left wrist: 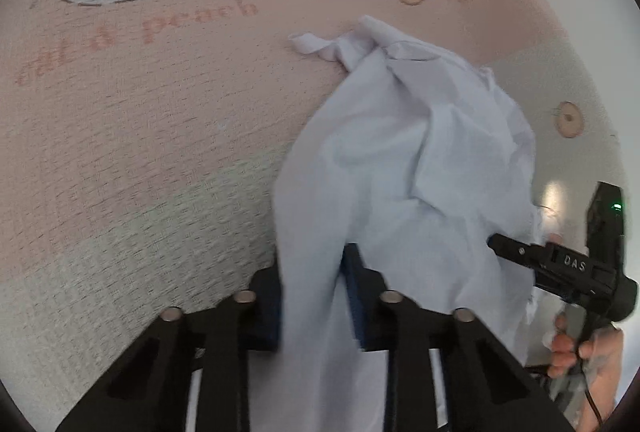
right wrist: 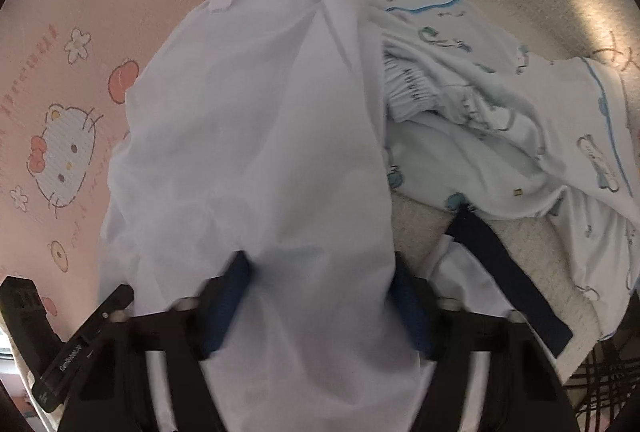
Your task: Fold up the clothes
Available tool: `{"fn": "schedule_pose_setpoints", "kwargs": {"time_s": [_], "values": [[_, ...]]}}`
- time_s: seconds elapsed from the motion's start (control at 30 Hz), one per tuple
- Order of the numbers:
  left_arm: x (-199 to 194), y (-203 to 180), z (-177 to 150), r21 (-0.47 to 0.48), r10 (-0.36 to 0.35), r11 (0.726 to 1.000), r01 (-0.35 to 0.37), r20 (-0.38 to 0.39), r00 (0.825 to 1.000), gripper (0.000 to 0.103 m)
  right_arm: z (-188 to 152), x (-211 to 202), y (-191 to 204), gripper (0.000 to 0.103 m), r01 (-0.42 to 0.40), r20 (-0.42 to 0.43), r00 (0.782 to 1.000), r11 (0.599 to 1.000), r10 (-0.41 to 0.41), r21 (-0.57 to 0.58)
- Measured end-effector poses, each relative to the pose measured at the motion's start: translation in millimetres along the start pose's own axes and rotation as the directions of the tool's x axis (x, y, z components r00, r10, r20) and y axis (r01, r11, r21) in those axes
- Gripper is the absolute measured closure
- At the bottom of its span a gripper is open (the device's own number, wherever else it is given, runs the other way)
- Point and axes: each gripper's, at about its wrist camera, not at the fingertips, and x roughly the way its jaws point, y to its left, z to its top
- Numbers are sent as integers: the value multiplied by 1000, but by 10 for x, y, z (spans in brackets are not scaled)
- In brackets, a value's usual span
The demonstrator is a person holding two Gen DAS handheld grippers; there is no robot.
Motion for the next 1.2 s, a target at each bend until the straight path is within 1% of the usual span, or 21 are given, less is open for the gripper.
{"fn": "schedule_pose_setpoints", "kwargs": {"time_s": [0.03, 0.07, 0.13, 0.17, 0.2, 0.23, 0.33, 0.4, 0.5, 0.57, 0.63, 0.67, 0.77, 0.9, 0.97, 1.0, 1.03, 1.17, 1.2], "values": [[-14, -1, -4, -31, -13, 999, 13, 2, 1000, 86, 26, -4, 56, 67, 7, 2, 1000, 1000, -7, -20], [-29, -3, -7, -48, -16, 999, 16, 5, 1000, 88, 52, -9, 112, 73, 14, 4, 1000, 999, -14, -39], [-84, -20, -28, -66, -15, 998, 16, 23, 1000, 90, 55, -46, 256, 81, 51, 21, 999, 994, -49, -94], [-110, -31, -42, -72, -13, 997, 15, 30, 999, 91, 38, -70, 334, 83, 64, 30, 998, 990, -61, -124], [-130, -54, -71, -65, -7, 998, 9, 31, 999, 92, 16, -89, 404, 86, 59, 33, 998, 988, -54, -145], [-149, -77, -100, -58, -2, 998, 4, 30, 1000, 93, -5, -107, 469, 87, 50, 35, 998, 985, -45, -164], [-233, -125, -211, -33, 3, 999, -2, 25, 1000, 93, -78, -147, 622, 88, 3, 10, 1000, 980, -1, -201], [-307, -111, -302, -42, 3, 999, -2, 24, 1000, 93, -148, -157, 735, 88, 7, 5, 1000, 971, -6, -239], [-400, -56, -446, -65, -1, 998, 2, 19, 1000, 93, -223, -138, 873, 88, -7, -20, 1000, 961, 2, -275], [-387, -93, -531, -80, 3, 997, -2, 15, 1000, 93, -274, -123, 945, 88, -16, -41, 999, 957, 4, -289], [-454, -52, -630, -86, 7, 996, -5, 12, 1000, 93, -440, -158, 1024, 88, -10, -53, 999, 948, -7, -319], [-478, -50, -699, -80, 22, 997, -21, 13, 1000, 93, -484, -165, 1061, 89, -8, -57, 998, 944, -11, -331], [-513, -65, -891, -54, 62, 997, -61, 14, 998, 93, -607, -186, 1166, 88, -6, -74, 997, 927, -23, -374], [-411, -147, -1032, -1, 92, 996, -92, -6, 996, 93, -742, -218, 1224, 89, 1, -85, 996, 919, -38, -395], [-425, -208, -1099, 53, 109, 993, -110, 12, 994, 93, -799, -235, 1225, 89, 6, -83, 996, 920, -42, -392], [-501, -181, -1161, 67, 111, 991, -112, 25, 994, 93, -805, -248, 1225, 88, 3, -83, 996, 923, -38, -385], [-513, -205, -1166, 74, 109, 991, -111, 38, 993, 93, -798, -261, 1238, 88, 2, -78, 996, 923, -34, -384], [-683, -119, -1200, 19, 73, 997, -75, 80, 994, 93, -695, -292, 1348, 88, 14, -55, 998, 919, -39, -395], [-710, -84, -1191, -11, 54, 999, -53, 87, 995, 93, -665, -301, 1382, 83, 21, -45, 998, 917, -42, -398]]}}
